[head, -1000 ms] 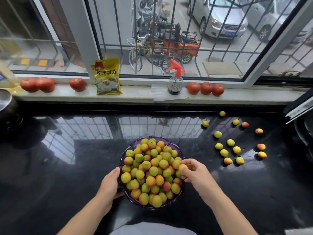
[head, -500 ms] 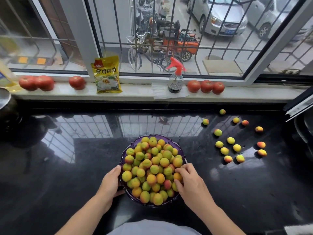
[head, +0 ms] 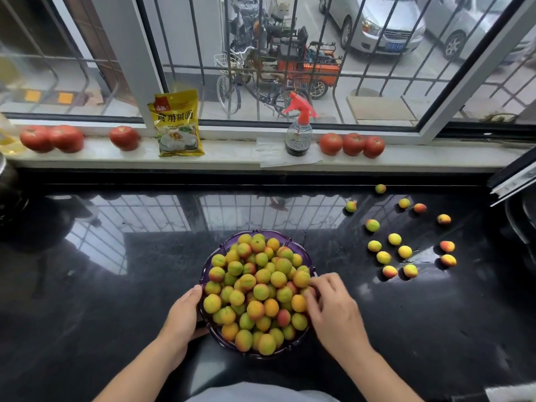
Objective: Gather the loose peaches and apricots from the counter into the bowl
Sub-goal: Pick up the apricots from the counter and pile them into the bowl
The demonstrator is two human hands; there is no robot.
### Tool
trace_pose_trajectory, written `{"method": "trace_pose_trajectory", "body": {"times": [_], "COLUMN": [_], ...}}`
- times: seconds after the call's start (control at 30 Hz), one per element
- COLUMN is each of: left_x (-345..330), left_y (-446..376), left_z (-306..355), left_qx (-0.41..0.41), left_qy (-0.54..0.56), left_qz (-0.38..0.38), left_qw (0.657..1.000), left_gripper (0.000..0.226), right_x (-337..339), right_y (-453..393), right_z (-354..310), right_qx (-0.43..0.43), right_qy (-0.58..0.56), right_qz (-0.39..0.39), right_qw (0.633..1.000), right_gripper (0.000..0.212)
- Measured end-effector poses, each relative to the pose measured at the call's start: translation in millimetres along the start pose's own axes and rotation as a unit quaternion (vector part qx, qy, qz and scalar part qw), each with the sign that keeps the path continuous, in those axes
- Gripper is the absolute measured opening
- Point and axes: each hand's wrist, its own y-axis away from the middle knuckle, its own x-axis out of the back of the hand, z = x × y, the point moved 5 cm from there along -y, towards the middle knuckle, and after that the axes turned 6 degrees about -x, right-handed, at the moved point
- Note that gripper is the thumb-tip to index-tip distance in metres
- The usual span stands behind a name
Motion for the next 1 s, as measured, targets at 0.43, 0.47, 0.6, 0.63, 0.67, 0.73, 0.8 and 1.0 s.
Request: {"method": "trace_pose_trajectory", "body": {"times": [0.43,0.47,0.6,0.63,0.67,0.73,0.8,1.0], "left_x": [-1.9,-1.3,-1.6,-1.5,-0.9,0.2,0.1,1.3], "left_y": [-18.7,-20.6,-21.8,-22.7,-23.5,-24.9,-23.3,-17.8], "left_z": [20.0,19.3,17.8,17.3,16.8,15.5,16.0,17.5], "left_qx": [-0.02,-0.014,-0.003,-0.002,-0.002,-0.003,-0.004,-0.011], "left_qy": [-0.035,-0.037,-0.04,-0.034,-0.03,-0.03,-0.03,-0.029], "left_qz": [0.018,0.02,0.026,0.028,0.031,0.034,0.029,0.018], "left_qw": [0.999,0.999,0.999,0.999,0.999,0.999,0.999,0.999], "left_gripper": [0.045,0.046,0.047,0.047,0.047,0.047,0.046,0.043], "right_x": [10.5,8.8,-5.9,-9.9,-13.6,-21.4,-30.2,-26.6], "right_y": [-227.7,-239.9,-261.7,-260.7,-256.0,-238.6,-210.4,-112.7], "right_z": [92.8,99.9,116.8,118.7,119.2,116.0,106.8,77.1], "right_qx": [-0.235,-0.255,-0.276,-0.268,-0.253,-0.197,-0.129,-0.194], "right_qy": [0.132,0.153,0.2,0.202,0.202,0.206,0.196,-0.075], "right_qz": [-0.09,-0.103,-0.147,-0.141,-0.128,-0.097,-0.079,-0.123], "right_qw": [0.959,0.949,0.929,0.932,0.937,0.954,0.969,0.97], "right_gripper": [0.062,0.063,0.05,0.043,0.036,0.027,0.024,0.021]}}
